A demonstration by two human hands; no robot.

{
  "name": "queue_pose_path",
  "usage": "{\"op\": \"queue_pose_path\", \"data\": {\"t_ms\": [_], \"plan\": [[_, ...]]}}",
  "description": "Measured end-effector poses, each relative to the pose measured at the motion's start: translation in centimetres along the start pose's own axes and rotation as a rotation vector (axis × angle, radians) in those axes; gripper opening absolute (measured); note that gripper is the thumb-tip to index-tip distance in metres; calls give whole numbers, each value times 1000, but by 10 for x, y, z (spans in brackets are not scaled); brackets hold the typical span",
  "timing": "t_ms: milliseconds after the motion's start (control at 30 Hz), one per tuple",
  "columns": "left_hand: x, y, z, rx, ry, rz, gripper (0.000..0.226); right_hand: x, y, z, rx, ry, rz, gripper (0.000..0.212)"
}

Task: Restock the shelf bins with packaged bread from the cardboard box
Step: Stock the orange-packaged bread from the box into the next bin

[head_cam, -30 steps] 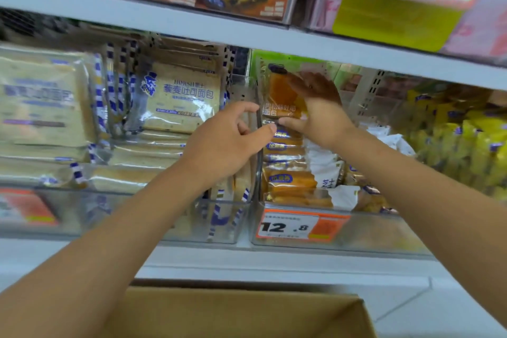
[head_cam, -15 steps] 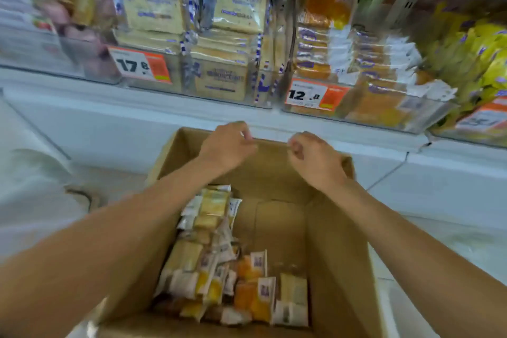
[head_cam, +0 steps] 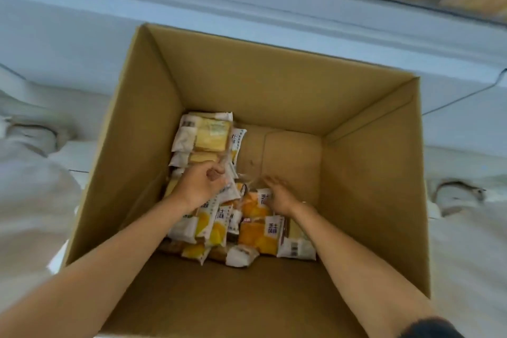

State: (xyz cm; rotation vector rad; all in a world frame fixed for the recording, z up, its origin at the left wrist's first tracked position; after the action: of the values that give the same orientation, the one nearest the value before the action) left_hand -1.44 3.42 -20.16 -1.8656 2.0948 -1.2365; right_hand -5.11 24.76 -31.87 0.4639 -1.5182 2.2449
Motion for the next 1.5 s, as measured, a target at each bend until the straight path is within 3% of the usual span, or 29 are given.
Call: {"op": "queue_pose_path", "data": {"t_ms": [100,233,333,400,467,533,567,600,667,733,833,933,1033,1100,1267,1367,1500], "plan": [[-5,-1,8,39,-30,21,22,-5,-4,3,-2,-122,-6,57],[-6,-4,10,55,-54,49,24,11,-25,-2,-36,64,-4,35],[2,-5,2,78,-130,-18,26,51,-63,8,4,121,-91,44],[7,-8,-9,78,-205,-39,41,78,-90,23,67,115,-145,45],[5,-12,-22,75,-258,39,65,102,-113,41,174,237,-184,36],[-4,-22,-30,130,-348,200,64,112,-127,54,240,437,-140,24],[-9,-26,-29,170,-404,264,52,111,-129,56,248,510,-98,30],[-9,-29,-25,197,-442,270,41,108,-130,57,239,581,-59,50],[1,-31,-14,224,-487,154,25,95,-121,44,146,697,-25,106],[12,-28,0,233,-520,25,16,75,-105,29,46,652,-15,122],[19,-22,9,201,-549,-93,22,33,-80,17,-45,323,86,104],[15,-20,7,214,-648,-57,26,-13,-55,10,-57,119,214,95],[7,-18,12,246,-720,25,40,-34,-43,7,-53,-78,237,48],[5,-17,15,248,-757,52,45,-33,-44,9,-12,-57,225,25],[18,-12,5,187,-755,-32,41,39,-85,29,126,16,121,11],[34,-15,-8,142,-689,-79,34,104,-123,52,268,132,-48,8],[40,-28,-48,70,-698,36,39,169,-168,96,418,356,-205,12]]}}
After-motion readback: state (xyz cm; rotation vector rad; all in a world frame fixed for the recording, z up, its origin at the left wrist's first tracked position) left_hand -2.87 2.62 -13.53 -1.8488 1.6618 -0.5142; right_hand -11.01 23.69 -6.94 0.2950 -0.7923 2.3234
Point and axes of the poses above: each hand's wrist, its own y-axis towards the middle knuckle, its own x-axis out of the back of the hand, z = x × y, the point moved 6 cm from there along y, towards the middle knuckle, and after that the axes turned 4 degrees about z, right-handed, at the moved point
